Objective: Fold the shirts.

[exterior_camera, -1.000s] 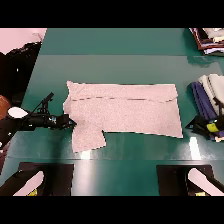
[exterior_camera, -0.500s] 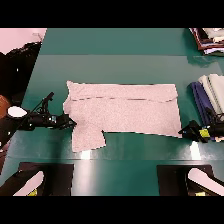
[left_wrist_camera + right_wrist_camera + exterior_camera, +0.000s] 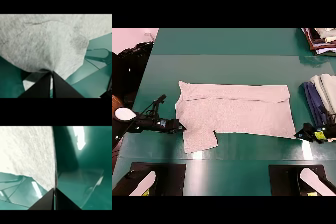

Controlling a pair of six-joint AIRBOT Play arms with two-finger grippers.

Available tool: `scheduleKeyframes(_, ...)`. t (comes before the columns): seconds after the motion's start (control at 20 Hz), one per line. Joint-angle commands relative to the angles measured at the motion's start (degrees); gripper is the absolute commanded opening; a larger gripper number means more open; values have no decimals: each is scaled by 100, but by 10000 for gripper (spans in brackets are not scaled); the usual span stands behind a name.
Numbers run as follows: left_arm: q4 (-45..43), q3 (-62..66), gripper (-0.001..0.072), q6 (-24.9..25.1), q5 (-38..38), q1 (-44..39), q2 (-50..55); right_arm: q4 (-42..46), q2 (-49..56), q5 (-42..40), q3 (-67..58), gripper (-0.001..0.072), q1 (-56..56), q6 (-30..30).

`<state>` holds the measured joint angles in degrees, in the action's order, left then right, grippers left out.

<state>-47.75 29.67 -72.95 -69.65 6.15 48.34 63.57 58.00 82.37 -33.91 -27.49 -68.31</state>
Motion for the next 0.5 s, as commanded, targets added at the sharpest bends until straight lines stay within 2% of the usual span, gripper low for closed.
scheduleKeyframes(0.0,-140,105,20,-671,-590,0,-997,103,-859,426,-238,10,0,-256)
scheduleKeyframes(0.1,-70,575,19,-713,-634,0,-1158,101,-1102,404,-732,10,68,-446)
scheduleKeyframes(0.2,-76,1128,20,-713,-197,0,-1054,103,-946,306,-1346,10,374,-538)
scheduleKeyframes(0.45,-181,1928,22,-256,824,0,330,118,533,-334,-2765,10,1731,-741)
